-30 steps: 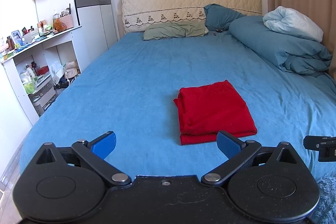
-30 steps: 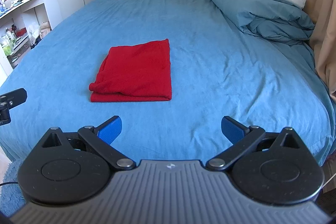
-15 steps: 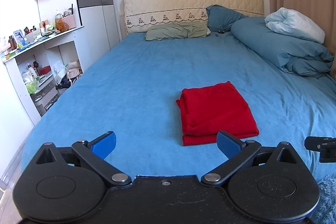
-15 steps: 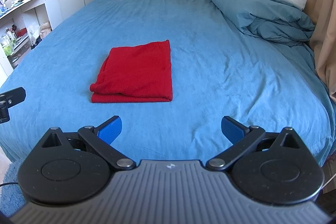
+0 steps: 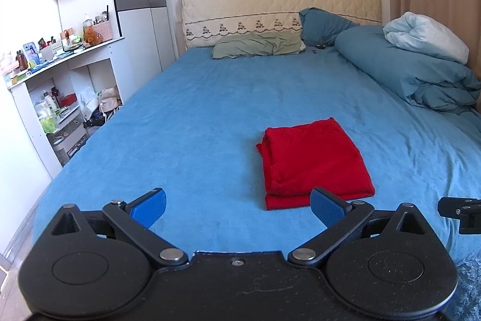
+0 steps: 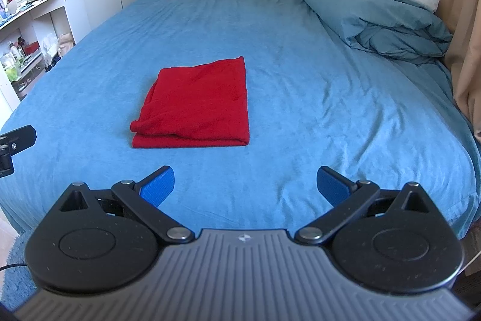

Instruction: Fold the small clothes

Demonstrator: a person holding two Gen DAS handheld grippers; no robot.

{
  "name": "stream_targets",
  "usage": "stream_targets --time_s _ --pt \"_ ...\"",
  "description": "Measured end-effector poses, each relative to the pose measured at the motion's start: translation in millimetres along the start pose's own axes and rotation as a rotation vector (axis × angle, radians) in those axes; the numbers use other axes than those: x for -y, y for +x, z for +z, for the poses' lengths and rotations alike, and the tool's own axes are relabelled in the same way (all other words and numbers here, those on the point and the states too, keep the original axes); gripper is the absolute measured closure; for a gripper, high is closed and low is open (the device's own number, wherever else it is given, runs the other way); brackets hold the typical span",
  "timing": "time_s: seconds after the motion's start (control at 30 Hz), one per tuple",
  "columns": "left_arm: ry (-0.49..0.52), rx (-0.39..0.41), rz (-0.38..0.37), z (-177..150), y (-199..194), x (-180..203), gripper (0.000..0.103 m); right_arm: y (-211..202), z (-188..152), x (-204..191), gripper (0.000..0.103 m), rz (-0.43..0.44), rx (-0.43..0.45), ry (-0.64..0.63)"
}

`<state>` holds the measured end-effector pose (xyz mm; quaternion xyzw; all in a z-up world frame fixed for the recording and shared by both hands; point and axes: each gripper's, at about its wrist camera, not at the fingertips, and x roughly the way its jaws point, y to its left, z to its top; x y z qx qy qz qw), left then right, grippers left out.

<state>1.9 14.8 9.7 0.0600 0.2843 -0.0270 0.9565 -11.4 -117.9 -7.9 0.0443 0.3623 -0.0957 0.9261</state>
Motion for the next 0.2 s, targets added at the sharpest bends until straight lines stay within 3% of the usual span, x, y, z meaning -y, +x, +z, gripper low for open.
stream_targets --time_s 0.2 --pt "-0.021 -0.013 -0.011 -0.7 4.3 -2.1 0.000 1.8 0.9 -1.0 0.000 0.001 -0.002 0.008"
